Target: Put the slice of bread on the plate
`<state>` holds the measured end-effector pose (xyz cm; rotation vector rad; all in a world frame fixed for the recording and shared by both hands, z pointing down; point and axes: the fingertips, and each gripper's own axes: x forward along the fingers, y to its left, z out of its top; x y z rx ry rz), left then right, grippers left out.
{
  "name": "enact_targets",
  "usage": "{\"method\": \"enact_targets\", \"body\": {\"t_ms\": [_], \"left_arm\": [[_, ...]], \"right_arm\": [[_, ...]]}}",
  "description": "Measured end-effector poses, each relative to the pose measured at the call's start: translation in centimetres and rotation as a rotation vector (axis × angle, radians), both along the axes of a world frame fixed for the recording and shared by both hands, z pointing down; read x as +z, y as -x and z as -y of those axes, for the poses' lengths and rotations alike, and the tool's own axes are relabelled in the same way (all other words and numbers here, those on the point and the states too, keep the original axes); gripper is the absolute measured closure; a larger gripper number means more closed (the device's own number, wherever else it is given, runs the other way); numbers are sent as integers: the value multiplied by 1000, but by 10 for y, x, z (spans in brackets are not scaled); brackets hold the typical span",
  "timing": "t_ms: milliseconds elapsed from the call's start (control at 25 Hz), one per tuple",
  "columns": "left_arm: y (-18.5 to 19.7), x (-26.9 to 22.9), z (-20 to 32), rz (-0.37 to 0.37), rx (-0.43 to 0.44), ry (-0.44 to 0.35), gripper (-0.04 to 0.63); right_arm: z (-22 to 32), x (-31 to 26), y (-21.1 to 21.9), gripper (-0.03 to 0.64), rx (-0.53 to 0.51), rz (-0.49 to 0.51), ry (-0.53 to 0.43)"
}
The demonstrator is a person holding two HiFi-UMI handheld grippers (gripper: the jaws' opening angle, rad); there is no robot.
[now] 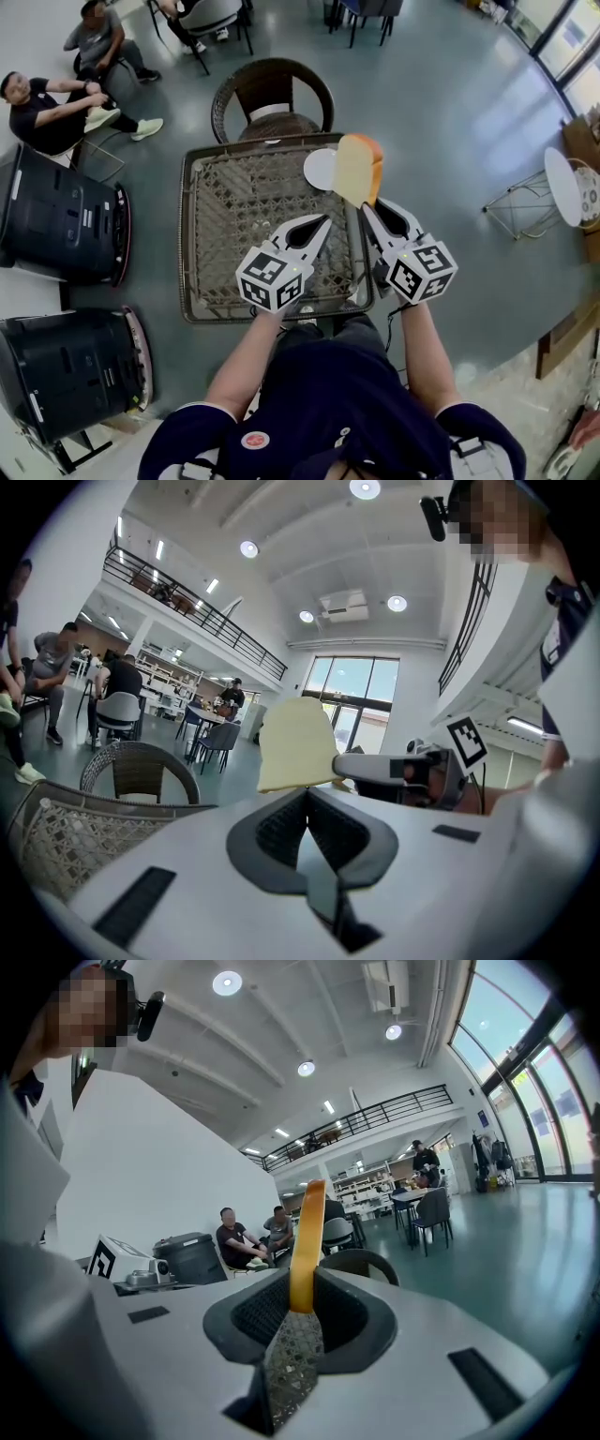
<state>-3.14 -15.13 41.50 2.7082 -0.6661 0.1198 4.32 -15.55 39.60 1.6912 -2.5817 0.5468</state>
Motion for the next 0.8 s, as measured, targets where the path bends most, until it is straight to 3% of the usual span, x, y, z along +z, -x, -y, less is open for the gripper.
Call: {"method": "enact_targets", "body": {"t_ms": [800], "left_arm": [[-47,25,55,79,-184,39,589]], "right_arm": [[65,43,-43,537,-201,24,84]]}}
